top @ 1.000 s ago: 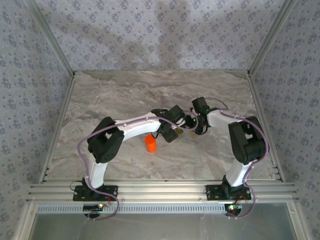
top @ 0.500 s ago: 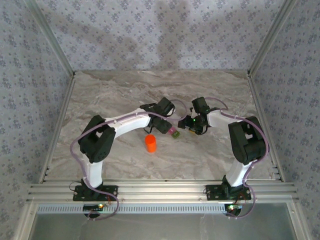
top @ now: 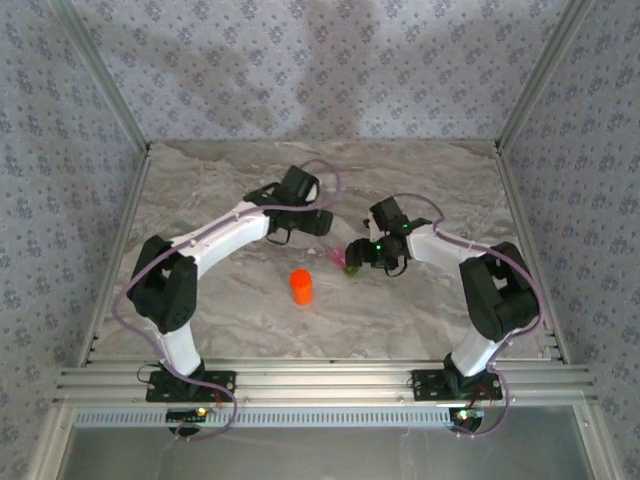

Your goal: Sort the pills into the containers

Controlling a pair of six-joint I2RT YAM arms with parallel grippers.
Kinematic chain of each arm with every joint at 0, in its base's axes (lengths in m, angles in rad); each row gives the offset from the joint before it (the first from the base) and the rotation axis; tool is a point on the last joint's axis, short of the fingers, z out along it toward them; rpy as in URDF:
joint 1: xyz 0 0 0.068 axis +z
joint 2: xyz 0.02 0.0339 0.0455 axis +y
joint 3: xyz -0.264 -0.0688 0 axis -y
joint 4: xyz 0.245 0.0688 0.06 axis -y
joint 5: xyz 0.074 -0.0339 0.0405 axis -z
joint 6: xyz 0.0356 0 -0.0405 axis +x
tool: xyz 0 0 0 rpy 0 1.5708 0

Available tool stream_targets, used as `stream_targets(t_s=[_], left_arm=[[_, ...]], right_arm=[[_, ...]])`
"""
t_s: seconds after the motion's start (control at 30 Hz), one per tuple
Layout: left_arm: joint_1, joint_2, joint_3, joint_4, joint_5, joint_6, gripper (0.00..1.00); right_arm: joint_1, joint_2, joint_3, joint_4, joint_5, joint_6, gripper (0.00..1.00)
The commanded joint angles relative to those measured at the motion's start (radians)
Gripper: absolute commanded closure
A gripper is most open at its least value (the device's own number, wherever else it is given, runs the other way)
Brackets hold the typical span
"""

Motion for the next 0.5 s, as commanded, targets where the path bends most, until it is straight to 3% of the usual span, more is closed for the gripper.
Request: stream_targets(t_s=[0.0,0.23,0.47], left_arm=[[0.064,-0.056,0.003,0.022,0.069,-0.136,0.12],[0.175,-0.088,-0.046,0.061,0.158,-0.242,0.09],[0.192,-0.073,-0.013,0.017,0.203,-0.247,0.08]], right_arm=[[0.054,0.014,0.113,-0.104,0.089,-0.124,0.28],[0.147,0.128,0.312,-0.259,0.239,-0.211,0.28],[0.128,0.085,0.208,-0.246,0.254,-0.108,0.29]])
